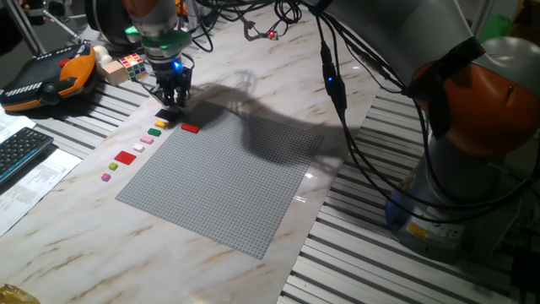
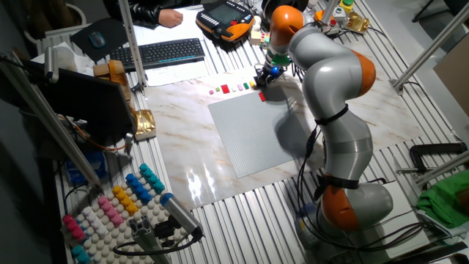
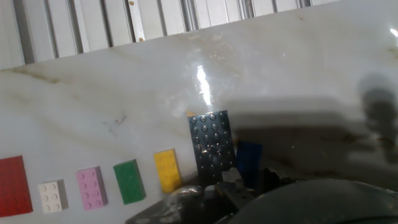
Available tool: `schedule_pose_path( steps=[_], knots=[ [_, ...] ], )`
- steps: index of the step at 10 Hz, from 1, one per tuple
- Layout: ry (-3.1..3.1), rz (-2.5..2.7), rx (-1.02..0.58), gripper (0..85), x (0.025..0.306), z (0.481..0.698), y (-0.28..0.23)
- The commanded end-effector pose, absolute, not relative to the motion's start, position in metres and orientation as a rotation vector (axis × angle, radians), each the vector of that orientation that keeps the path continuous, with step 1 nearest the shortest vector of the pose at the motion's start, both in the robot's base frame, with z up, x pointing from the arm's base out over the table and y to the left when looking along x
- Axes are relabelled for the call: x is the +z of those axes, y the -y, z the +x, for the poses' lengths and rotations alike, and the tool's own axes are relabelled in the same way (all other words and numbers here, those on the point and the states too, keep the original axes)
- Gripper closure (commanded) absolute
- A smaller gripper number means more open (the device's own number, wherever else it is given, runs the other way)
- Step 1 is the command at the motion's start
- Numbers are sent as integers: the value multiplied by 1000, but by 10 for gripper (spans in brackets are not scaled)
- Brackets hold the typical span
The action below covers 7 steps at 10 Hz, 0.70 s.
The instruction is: Build with small Lego blocks
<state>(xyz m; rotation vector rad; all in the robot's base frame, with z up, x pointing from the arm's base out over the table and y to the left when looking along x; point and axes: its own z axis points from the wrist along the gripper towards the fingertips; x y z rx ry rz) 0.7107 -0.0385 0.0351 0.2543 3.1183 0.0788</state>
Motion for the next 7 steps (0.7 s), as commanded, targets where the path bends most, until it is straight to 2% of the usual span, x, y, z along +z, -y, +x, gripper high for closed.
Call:
schedule_pose_path(
  steps=[1, 7],
  knots=[
    [-3116, 256, 81, 550, 35, 710, 39],
    [-3104, 253, 97, 550, 29, 712, 37]
  ],
)
